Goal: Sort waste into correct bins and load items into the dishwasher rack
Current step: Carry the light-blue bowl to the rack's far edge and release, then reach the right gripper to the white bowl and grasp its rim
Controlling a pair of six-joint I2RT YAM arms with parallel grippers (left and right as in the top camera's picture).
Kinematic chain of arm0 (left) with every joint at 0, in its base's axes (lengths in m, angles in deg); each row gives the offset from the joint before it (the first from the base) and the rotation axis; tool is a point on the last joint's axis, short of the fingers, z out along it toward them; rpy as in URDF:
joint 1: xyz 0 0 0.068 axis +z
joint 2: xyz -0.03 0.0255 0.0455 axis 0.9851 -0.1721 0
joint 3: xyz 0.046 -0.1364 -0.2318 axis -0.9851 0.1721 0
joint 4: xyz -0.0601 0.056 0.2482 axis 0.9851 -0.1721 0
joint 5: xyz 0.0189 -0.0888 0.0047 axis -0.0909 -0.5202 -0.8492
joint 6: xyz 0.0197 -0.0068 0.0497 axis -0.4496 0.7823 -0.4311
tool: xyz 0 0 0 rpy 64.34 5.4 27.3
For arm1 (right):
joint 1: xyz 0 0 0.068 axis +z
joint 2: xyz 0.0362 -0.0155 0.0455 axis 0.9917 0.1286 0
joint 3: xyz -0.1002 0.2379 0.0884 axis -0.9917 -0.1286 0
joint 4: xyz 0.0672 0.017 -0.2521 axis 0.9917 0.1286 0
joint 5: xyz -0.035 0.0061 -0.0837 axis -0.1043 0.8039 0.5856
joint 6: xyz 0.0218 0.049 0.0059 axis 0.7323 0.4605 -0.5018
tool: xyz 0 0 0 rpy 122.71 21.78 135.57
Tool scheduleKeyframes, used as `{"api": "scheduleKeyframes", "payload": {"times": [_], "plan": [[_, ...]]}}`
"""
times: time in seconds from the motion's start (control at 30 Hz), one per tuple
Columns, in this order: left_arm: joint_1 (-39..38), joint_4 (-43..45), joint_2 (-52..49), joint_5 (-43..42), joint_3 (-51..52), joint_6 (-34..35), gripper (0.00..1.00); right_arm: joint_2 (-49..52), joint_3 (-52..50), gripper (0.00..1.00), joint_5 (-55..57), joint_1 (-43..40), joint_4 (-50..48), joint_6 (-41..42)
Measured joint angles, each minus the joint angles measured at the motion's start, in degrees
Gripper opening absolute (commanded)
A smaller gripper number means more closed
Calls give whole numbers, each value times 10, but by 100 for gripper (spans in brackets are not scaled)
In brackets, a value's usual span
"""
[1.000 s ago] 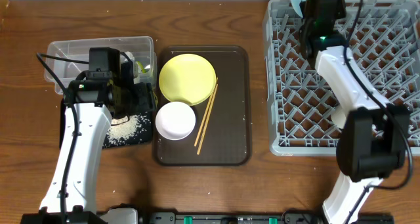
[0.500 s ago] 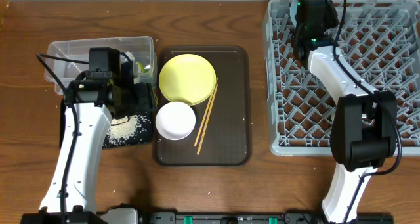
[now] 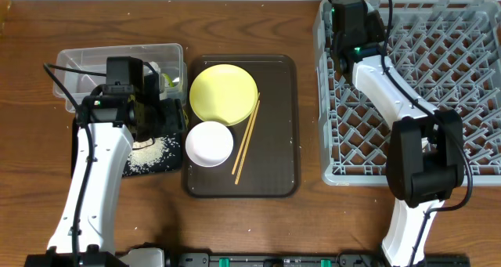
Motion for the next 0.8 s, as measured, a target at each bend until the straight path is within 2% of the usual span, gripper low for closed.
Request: {"api": "scheduleKeyframes", "payload": {"times": [0.1, 0.27, 0.43, 0.6, 0.7, 0.8], "plan": [[0, 0, 0, 0, 0, 0, 68, -1, 2, 2, 1, 1, 33, 41], [0, 0, 0, 0, 0, 0, 68, -2, -5, 33, -25, 6, 118, 111], [0, 0, 0, 0, 0, 0, 68, -10, -12, 61, -84, 10, 164, 141], [0, 0, 0, 0, 0, 0, 68, -69, -13, 66, -161, 15, 168, 152], [0, 0, 0, 9, 0, 1, 68, -116, -13, 66, -245, 24, 170, 154], [2, -8, 0, 45, 0, 20, 74, -145, -12, 66, -353, 35, 183, 156]]}}
